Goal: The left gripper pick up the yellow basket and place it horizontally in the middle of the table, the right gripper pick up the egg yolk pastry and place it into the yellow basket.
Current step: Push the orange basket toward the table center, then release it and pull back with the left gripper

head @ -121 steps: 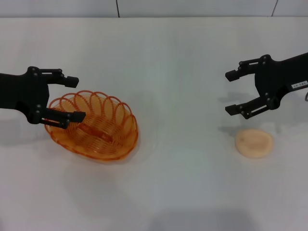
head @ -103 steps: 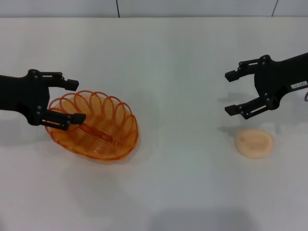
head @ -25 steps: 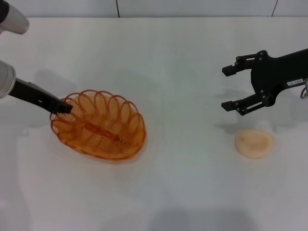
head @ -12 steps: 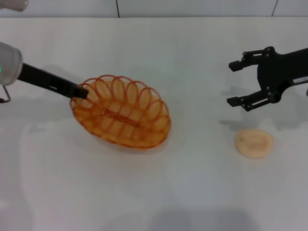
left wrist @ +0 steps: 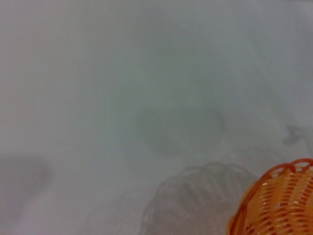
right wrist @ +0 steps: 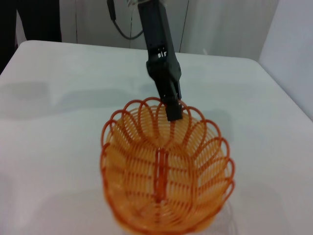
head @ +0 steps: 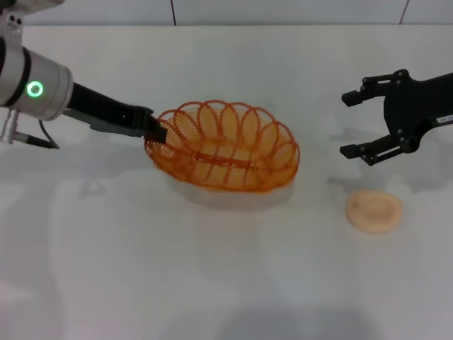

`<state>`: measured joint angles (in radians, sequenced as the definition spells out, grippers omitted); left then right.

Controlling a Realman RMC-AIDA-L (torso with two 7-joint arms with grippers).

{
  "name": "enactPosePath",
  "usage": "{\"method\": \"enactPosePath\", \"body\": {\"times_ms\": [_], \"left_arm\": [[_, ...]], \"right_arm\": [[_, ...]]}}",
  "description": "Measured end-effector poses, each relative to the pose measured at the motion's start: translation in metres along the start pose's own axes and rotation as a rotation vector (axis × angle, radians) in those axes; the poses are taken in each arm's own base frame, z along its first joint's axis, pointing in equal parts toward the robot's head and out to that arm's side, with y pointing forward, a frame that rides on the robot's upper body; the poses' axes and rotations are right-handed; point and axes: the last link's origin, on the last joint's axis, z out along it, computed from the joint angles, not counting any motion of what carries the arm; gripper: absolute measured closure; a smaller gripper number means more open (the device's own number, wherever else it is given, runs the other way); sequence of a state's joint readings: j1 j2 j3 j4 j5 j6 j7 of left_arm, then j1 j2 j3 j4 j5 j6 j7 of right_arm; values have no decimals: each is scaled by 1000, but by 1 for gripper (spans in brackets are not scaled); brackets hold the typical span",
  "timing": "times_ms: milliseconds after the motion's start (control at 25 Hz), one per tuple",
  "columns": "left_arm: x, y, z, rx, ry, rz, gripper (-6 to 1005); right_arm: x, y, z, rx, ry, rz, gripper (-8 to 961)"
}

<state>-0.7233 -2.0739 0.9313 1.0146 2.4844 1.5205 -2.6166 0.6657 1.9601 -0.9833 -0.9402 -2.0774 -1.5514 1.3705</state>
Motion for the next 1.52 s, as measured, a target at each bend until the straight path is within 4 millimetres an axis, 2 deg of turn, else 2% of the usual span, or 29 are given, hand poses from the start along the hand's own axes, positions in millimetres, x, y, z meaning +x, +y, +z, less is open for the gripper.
{"method": "enactPosePath", "body": {"times_ms": [120, 480, 880, 1520], "left_arm": [[2, 4, 2, -1, -12, -64, 922], [1, 27, 27, -15, -43, -141, 923], [-7, 21, 36, -58, -12, -241, 922], [-14, 24, 52, -30, -89, -228, 923]], "right_arm": [[2, -1, -2, 2, 12, -4, 87], [7, 0, -1, 10, 32, -28, 87], [12, 2, -4, 20, 32, -33, 88], [11, 0, -4, 28, 35, -38, 90]]}}
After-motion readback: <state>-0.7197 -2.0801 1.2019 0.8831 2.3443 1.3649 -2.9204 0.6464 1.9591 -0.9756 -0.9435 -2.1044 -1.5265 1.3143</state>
